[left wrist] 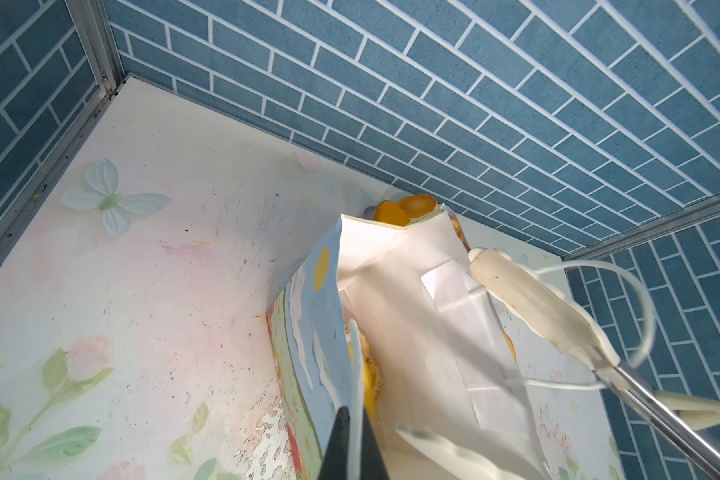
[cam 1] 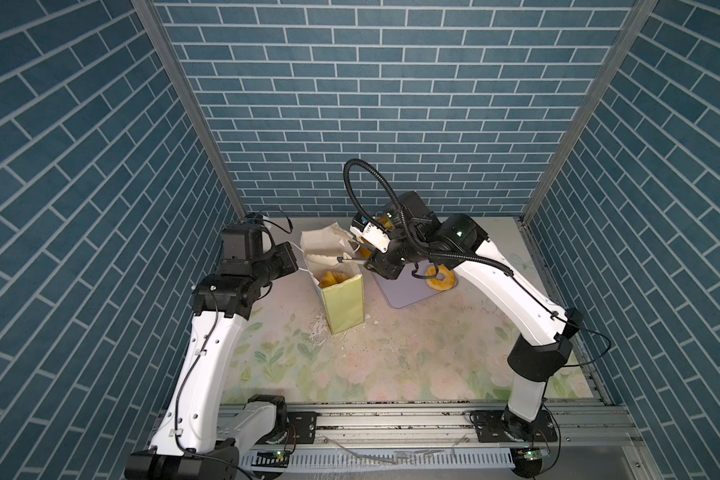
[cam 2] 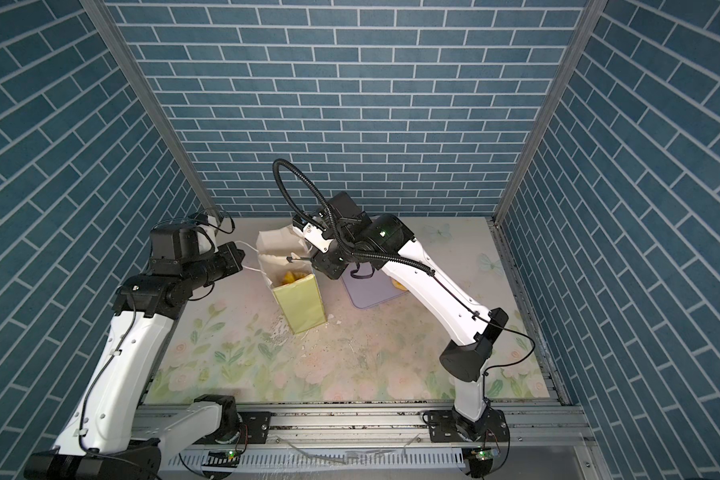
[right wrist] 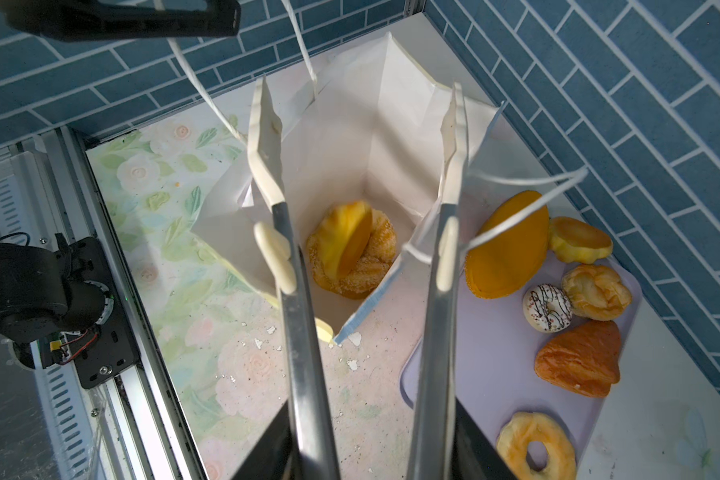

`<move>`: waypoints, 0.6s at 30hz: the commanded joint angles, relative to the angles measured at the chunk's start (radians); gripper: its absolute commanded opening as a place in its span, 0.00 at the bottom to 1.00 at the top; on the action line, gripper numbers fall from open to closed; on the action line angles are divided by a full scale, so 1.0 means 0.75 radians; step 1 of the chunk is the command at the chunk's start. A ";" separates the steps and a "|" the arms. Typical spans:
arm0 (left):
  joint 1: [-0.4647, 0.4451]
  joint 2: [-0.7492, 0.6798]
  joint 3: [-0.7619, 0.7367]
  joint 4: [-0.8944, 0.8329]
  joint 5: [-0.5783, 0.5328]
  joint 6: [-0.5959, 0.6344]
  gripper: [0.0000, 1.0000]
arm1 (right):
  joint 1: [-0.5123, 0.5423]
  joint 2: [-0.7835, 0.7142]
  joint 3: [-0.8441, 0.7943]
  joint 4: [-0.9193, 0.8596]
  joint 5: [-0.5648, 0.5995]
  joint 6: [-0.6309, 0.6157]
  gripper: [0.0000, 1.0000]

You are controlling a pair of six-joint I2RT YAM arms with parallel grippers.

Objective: Place the fake bread into the paper bag
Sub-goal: 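Lower the tongs into the bag opening and release the bun with the right gripper, then withdraw the tongs and move them over the yellow ring donut with the right gripper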

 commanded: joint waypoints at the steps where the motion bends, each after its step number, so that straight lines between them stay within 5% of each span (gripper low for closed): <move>1: -0.008 -0.020 -0.012 -0.016 -0.018 0.015 0.00 | 0.007 -0.012 0.087 0.055 0.038 -0.008 0.51; 11: -0.006 -0.026 0.000 -0.012 -0.004 0.015 0.00 | -0.110 -0.134 0.128 0.076 0.229 0.074 0.50; 18: -0.006 -0.034 -0.007 -0.023 -0.010 0.029 0.00 | -0.303 -0.300 -0.151 0.104 0.385 0.185 0.50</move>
